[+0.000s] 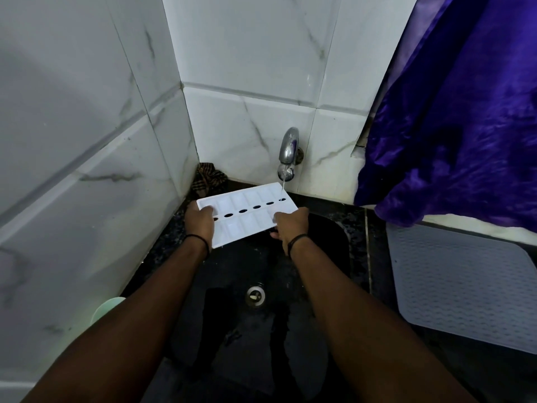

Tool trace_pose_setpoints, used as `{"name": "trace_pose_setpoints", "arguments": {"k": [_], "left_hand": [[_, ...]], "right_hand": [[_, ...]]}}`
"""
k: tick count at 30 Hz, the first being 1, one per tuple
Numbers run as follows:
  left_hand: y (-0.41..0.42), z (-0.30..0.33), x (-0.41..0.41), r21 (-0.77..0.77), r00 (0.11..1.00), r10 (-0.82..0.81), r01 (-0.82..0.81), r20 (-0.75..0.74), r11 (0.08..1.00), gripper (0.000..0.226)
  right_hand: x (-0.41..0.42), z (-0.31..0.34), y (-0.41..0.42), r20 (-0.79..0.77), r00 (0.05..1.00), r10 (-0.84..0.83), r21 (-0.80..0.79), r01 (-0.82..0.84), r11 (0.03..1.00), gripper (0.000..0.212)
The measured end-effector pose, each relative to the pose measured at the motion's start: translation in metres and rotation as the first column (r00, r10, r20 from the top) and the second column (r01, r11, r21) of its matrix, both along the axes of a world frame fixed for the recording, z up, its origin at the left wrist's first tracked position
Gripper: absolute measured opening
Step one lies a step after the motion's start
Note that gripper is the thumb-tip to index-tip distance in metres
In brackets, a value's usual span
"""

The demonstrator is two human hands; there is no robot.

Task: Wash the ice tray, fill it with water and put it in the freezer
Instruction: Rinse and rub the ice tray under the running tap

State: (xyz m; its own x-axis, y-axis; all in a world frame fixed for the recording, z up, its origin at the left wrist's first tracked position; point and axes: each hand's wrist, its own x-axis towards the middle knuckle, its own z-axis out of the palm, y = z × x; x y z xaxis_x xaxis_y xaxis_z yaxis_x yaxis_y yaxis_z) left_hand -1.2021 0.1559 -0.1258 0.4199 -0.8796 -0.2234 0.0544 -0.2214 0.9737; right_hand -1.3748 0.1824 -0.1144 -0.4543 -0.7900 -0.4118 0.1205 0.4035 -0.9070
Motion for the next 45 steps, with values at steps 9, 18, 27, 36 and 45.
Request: {"name": "trace_pose_setpoints", "arguments": {"k": [9,18,27,36,45], "left_hand": [[0.001,0.017,0.001,-0.024,0.987,-0.074,0.072,-0.139,0.997,0.012],[-0.013,0.049,0.008,0.25,0.735,-0.674,0.642,0.066,0.725,0.042],[-0.003,0.017,-0.013,0.169,0.813,-0.506,0.564,-0.289,0.808,0.031],[0.006,0.006,-0.032,0.044,0.867,-0.489,0.495,-0.098,0.868,0.026],[0.01,0.004,-0.034,-0.006,0.905,-0.425,0.425,-0.031,0.905,0.024]], "right_hand": [[-0.012,0.014,0.01,0.184,0.975,0.128,-0.12,-0.107,0.987,0.04],[-0.034,0.027,0.009,-0.06,0.931,0.36,-0.193,-0.364,0.911,0.041],[-0.031,0.03,-0.006,-0.635,0.759,0.144,-0.114,-0.276,0.954,0.038],[-0.015,0.006,0.022,-0.858,0.34,0.386,0.22,-0.437,0.872,0.043],[-0.025,0.007,0.022,-0.887,0.318,0.336,0.206,-0.377,0.903,0.054]]}}
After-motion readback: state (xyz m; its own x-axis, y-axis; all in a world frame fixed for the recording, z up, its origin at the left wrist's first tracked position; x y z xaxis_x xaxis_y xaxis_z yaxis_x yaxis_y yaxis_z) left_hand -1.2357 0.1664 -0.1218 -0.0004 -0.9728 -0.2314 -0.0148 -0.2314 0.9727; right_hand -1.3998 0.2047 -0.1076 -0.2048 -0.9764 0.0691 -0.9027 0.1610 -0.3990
